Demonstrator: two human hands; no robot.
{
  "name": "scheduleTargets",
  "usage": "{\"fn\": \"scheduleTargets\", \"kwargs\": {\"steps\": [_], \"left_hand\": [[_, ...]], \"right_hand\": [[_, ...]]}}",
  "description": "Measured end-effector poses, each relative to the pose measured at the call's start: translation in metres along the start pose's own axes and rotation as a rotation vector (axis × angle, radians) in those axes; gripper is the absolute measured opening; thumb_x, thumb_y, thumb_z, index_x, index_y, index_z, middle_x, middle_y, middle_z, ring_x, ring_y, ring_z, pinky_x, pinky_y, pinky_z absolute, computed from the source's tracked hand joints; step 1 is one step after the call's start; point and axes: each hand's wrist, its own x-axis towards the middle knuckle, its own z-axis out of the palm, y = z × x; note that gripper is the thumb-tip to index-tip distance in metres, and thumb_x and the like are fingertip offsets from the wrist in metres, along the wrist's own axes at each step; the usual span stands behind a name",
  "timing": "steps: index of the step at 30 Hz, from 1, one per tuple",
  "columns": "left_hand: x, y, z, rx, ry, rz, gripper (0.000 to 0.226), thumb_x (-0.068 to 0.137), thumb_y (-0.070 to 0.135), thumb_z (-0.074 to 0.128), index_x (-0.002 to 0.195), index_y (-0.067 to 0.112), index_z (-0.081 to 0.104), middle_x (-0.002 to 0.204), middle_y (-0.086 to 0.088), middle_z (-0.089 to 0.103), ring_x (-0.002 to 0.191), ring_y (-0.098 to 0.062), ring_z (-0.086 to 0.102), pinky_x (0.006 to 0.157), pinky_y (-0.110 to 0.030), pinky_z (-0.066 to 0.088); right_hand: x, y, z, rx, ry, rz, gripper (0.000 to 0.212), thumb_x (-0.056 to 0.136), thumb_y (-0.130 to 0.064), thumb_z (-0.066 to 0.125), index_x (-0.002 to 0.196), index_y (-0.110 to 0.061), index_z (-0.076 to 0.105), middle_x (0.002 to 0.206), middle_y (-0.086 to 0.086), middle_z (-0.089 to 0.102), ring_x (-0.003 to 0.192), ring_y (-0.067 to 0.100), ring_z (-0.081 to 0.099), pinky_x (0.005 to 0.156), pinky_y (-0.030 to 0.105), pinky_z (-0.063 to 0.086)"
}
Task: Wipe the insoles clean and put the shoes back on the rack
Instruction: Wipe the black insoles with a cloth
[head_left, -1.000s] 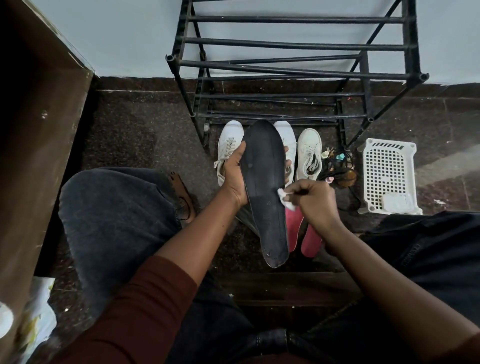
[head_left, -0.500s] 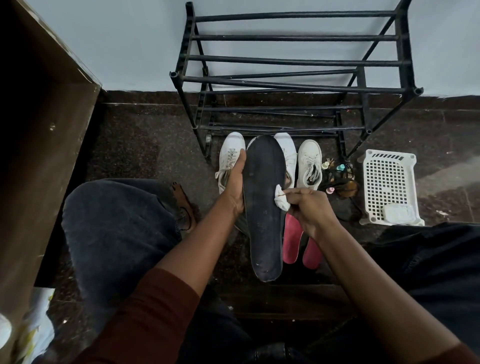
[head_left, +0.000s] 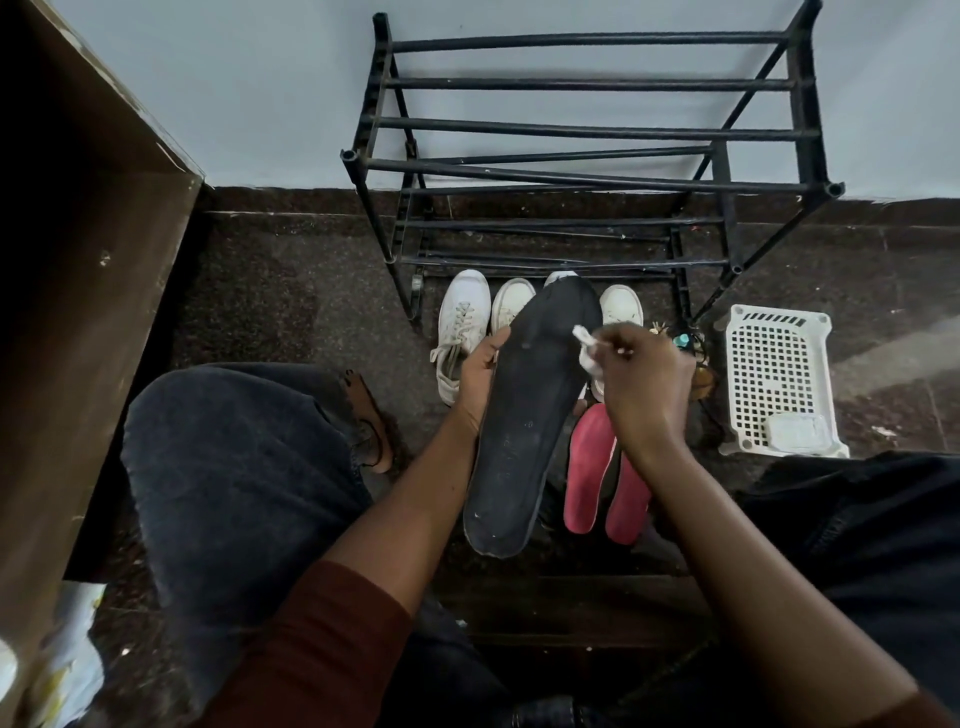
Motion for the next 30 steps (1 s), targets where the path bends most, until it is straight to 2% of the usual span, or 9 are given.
{"fn": "scheduleTargets", "kwargs": {"steps": [2, 4, 8, 11, 14, 19, 25, 27, 30], "left_hand": [[-0.002, -0.002, 0.003, 0.021, -0.075, -0.052, 0.052, 0.082, 0.039, 0.05, 0.122, 0.006, 0.057, 0.121, -0.015, 0.057, 0.113, -0.028, 0.052, 0.112, -0.039, 0.029], [-0.007, -0.005, 0.009, 0.025, -0.129, -0.056, 0.056, 0.084, 0.042, 0.05, 0.127, 0.006, 0.054, 0.13, -0.015, 0.051, 0.121, -0.028, 0.046, 0.117, -0.04, 0.02], [-0.006, -0.003, 0.009, 0.085, -0.037, 0.016, 0.042, 0.089, 0.034, 0.045, 0.096, 0.007, 0.076, 0.099, -0.008, 0.073, 0.096, -0.018, 0.069, 0.092, -0.028, 0.051], [-0.002, 0.002, -0.003, 0.101, 0.014, 0.056, 0.061, 0.103, 0.028, 0.024, 0.08, 0.016, 0.08, 0.085, -0.001, 0.075, 0.083, -0.01, 0.071, 0.073, -0.021, 0.056], [-0.001, -0.001, -0.003, 0.12, -0.008, 0.048, 0.074, 0.104, 0.035, 0.012, 0.078, 0.021, 0.08, 0.085, 0.002, 0.075, 0.084, -0.008, 0.071, 0.072, -0.02, 0.056], [0.002, -0.012, 0.002, 0.062, -0.011, -0.075, 0.071, 0.101, 0.047, 0.02, 0.086, 0.006, 0.075, 0.084, -0.009, 0.073, 0.081, -0.016, 0.071, 0.076, -0.024, 0.057], [-0.009, -0.024, 0.018, 0.105, 0.007, -0.11, 0.051, 0.092, 0.047, 0.04, 0.108, 0.006, 0.066, 0.106, -0.014, 0.066, 0.106, -0.025, 0.058, 0.104, -0.035, 0.035], [-0.009, -0.022, 0.018, 0.134, 0.059, -0.078, 0.052, 0.096, 0.046, 0.034, 0.105, 0.005, 0.064, 0.101, -0.014, 0.064, 0.1, -0.022, 0.059, 0.1, -0.031, 0.039], [-0.002, -0.013, 0.011, 0.137, 0.141, 0.004, 0.072, 0.101, 0.047, 0.018, 0.072, 0.004, 0.069, 0.067, -0.008, 0.066, 0.068, -0.01, 0.066, 0.068, -0.016, 0.053]], "right_hand": [[0.018, -0.005, 0.006, -0.069, -0.014, -0.149, 0.024, 0.084, -0.008, 0.059, 0.099, -0.022, 0.071, 0.089, 0.008, 0.071, 0.082, 0.024, 0.064, 0.071, 0.03, 0.044], [0.029, -0.006, 0.014, -0.248, -0.073, -0.271, 0.039, 0.082, 0.002, 0.05, 0.11, -0.02, 0.067, 0.095, 0.016, 0.067, 0.087, 0.033, 0.061, 0.069, 0.033, 0.041], [0.009, -0.003, 0.033, -0.373, -0.288, -0.436, 0.041, 0.071, 0.015, 0.049, 0.104, 0.0, 0.069, 0.106, 0.018, 0.062, 0.093, 0.032, 0.06, 0.077, 0.032, 0.046], [-0.029, 0.005, 0.039, -0.351, -0.446, -0.54, 0.04, 0.062, 0.018, 0.051, 0.098, 0.006, 0.066, 0.105, 0.019, 0.06, 0.094, 0.034, 0.057, 0.08, 0.037, 0.049], [-0.049, 0.015, 0.032, -0.341, -0.524, -0.629, 0.03, 0.064, 0.016, 0.053, 0.09, 0.007, 0.065, 0.098, 0.019, 0.063, 0.089, 0.037, 0.057, 0.073, 0.044, 0.05], [-0.011, 0.015, 0.028, -0.462, -0.409, -0.693, 0.023, 0.076, 0.007, 0.052, 0.092, 0.004, 0.068, 0.098, 0.019, 0.066, 0.091, 0.035, 0.057, 0.072, 0.042, 0.052], [0.04, 0.007, 0.033, -0.493, -0.141, -0.433, 0.023, 0.079, 0.006, 0.047, 0.093, 0.007, 0.066, 0.096, 0.025, 0.06, 0.089, 0.038, 0.055, 0.069, 0.041, 0.039], [0.026, 0.004, 0.039, -0.411, -0.175, -0.447, 0.024, 0.08, 0.007, 0.049, 0.094, 0.005, 0.068, 0.096, 0.024, 0.06, 0.087, 0.037, 0.057, 0.067, 0.037, 0.041], [-0.011, 0.003, 0.045, -0.277, -0.26, -0.516, 0.024, 0.077, 0.011, 0.054, 0.091, 0.001, 0.071, 0.09, 0.02, 0.063, 0.08, 0.033, 0.06, 0.065, 0.031, 0.043]]}}
